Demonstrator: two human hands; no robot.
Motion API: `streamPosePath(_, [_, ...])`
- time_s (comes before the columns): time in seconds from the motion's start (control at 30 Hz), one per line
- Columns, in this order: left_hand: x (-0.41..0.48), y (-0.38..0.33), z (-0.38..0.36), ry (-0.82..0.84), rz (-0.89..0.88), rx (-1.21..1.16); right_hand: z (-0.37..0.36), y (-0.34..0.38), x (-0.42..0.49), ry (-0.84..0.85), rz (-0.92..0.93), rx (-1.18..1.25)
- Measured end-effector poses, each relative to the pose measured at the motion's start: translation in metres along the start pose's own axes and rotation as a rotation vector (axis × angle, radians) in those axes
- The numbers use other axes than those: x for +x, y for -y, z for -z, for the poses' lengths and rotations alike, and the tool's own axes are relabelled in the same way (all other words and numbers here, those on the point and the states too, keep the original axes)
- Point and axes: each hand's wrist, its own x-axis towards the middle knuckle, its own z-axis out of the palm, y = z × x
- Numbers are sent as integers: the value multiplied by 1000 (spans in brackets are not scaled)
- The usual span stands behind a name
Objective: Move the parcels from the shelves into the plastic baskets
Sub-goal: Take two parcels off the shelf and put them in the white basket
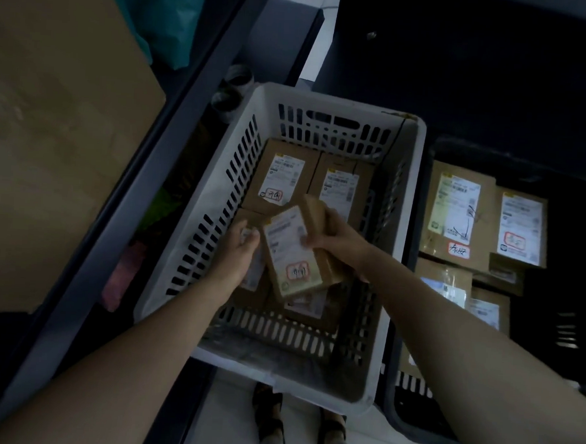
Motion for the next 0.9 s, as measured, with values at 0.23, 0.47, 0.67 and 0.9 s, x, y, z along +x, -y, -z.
streamPosePath(0.23, [27,10,6,49,36,123,-29,-12,38,-191,-60,424])
streamPosePath(0.47, [50,22,18,25,-25,126,-60,-3,74,-155,49,517])
streamPosePath(0.67, [55,34,24,6,-12,85,-63,-11,71,-37,-11,387])
streamPosePath(0.9, [67,32,24,-12,-100,66,-53,9,89,-230,116,624])
